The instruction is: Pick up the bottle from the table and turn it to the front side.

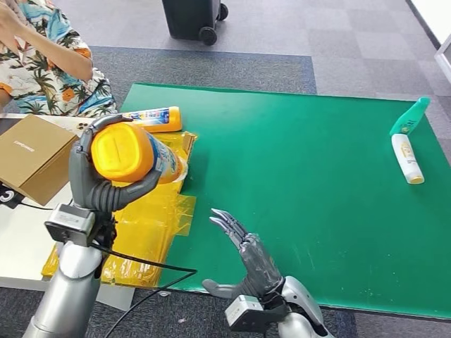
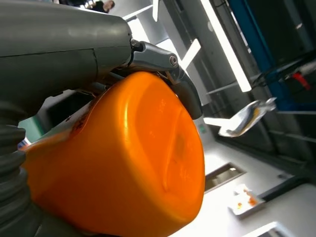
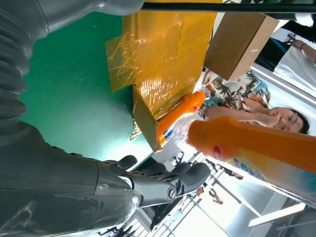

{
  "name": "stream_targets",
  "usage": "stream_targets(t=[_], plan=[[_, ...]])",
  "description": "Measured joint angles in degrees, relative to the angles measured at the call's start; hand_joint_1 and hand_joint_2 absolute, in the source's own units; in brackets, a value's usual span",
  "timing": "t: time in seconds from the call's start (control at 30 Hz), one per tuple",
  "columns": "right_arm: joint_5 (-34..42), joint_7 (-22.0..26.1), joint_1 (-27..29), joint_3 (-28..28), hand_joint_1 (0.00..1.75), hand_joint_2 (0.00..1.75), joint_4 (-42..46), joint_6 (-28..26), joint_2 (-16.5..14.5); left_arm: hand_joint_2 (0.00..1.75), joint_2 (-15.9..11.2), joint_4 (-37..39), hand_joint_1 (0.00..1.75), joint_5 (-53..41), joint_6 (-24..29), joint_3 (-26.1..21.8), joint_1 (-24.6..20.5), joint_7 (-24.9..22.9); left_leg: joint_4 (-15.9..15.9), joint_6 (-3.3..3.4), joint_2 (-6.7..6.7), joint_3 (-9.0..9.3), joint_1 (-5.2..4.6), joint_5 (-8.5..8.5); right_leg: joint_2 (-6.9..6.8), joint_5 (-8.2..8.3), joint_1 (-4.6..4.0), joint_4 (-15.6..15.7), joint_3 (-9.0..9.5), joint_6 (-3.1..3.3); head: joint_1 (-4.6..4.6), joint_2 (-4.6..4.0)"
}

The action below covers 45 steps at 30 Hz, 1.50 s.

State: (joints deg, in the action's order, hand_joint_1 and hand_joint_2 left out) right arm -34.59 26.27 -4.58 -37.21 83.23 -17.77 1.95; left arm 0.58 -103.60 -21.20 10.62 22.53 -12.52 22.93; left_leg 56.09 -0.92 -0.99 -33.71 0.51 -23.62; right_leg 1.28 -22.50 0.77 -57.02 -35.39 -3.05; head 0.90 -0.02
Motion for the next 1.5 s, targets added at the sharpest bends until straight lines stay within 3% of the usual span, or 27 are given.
stream_targets(t=[0.1,0.27,0.47,0.8,1.2,1.33,1.5], plan=[[0.0,0.0,0.0,0.0,0.00,1.75,0.0,0.0,0.0,1.75,-0.1,0.0,1.75,-0.2,0.0,0.0,-0.1,-0.2,0.0,0.00,0.00,0.00,0.00,0.00,0.00,0.00,0.00,0.0,0.00,0.00,-0.01,0.01],[-1.5,0.0,1.8,2.4,0.00,1.75,1.4,0.2,-0.3,1.75,-7.4,3.5,1.75,-8.2,-11.6,1.6,-1.7,-8.3,0.0,-0.02,0.01,-0.02,0.00,0.01,0.01,0.02,0.00,0.0,-0.07,0.04,0.02,0.01],[-2.1,0.0,1.9,3.1,0.00,1.75,1.4,0.5,-0.4,1.75,-9.5,7.6,1.75,-9.8,-12.9,3.1,-1.7,-10.1,0.0,-0.02,0.01,-0.03,0.00,0.01,0.02,0.02,0.00,0.0,-0.07,0.04,0.01,0.01],[-2.9,-0.4,2.0,3.6,0.00,1.75,1.5,0.6,-0.4,1.75,-10.3,12.5,1.75,-12.7,-10.7,3.6,-0.8,-13.4,0.0,-0.03,0.01,0.01,0.00,0.00,0.01,0.01,0.00,0.0,0.00,0.04,0.00,0.02],[-4.3,-2.1,2.5,3.7,0.00,1.75,2.8,1.1,-0.6,1.75,-8.2,19.5,1.72,-24.1,-5.6,1.7,-1.7,-21.0,-0.1,-0.31,0.26,0.87,0.00,-0.20,0.29,-0.04,-0.03,0.0,0.68,0.35,0.01,0.01],[-4.4,-2.2,2.5,3.7,0.00,1.75,2.9,1.4,-0.6,1.75,-6.9,22.3,0.00,-24.9,-5.4,0.8,-2.0,-21.2,-0.2,-0.42,0.56,1.21,0.00,-0.27,0.59,0.01,-0.03,-0.1,0.84,0.46,0.00,0.01],[-4.4,-2.2,2.5,3.7,0.00,1.75,2.9,1.6,-0.7,1.75,-5.7,26.8,0.00,-26.9,-4.6,-1.2,0.2,-22.5,-0.3,-0.56,0.78,1.14,0.07,-0.11,0.81,0.09,-0.10,-0.1,0.54,0.57,0.03,0.01]])
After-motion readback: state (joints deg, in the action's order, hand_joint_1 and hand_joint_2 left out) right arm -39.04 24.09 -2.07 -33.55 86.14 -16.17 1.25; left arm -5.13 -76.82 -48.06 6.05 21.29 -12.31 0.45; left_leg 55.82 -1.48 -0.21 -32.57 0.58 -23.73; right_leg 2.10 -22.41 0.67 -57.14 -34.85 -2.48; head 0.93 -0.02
